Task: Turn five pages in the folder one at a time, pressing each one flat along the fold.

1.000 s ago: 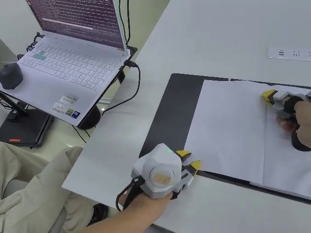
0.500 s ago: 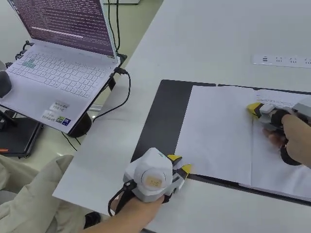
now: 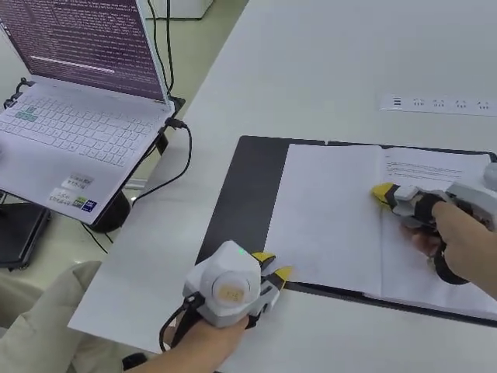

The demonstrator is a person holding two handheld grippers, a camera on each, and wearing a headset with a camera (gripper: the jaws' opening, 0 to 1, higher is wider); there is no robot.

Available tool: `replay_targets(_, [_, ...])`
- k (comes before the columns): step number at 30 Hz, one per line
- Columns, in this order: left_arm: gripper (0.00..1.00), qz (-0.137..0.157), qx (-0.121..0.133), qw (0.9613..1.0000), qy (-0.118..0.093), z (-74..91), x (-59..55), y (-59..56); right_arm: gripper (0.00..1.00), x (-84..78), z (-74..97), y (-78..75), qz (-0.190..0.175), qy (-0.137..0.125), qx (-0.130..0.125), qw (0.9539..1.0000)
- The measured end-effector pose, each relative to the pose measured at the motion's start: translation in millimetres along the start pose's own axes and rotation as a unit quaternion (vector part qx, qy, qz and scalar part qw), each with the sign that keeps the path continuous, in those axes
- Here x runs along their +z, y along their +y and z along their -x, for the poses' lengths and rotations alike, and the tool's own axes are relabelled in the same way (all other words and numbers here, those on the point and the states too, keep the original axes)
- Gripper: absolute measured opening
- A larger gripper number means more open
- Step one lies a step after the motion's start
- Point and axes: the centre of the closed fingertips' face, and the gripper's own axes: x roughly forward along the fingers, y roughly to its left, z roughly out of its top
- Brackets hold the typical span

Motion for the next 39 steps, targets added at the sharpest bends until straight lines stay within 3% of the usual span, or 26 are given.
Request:
replay_targets(6, [0.15,0.001,0.001,1.0000,0.000,0.0,-0.4,0.1,0.00,-8.2,9.0,-1.2,-0.003,0.014,0.004,0.9999])
replay_targets(11, [0.15,0.000,0.001,1.0000,-0.002,-0.4,-0.8,0.7,0.00,-27.3,18.0,-0.6,0.002,0.040,0.009,0.9991])
replay_targets(21, [0.15,0.000,0.001,1.0000,-0.008,-0.9,-0.8,1.1,0.00,-49.9,34.3,-2.7,0.002,0.056,0.011,0.9983])
replay_targets(39, [0.15,0.000,0.001,0.9999,-0.011,0.4,1.0,-1.4,0.00,-109.0,70.8,-5.1,-0.009,0.108,0.027,0.9937])
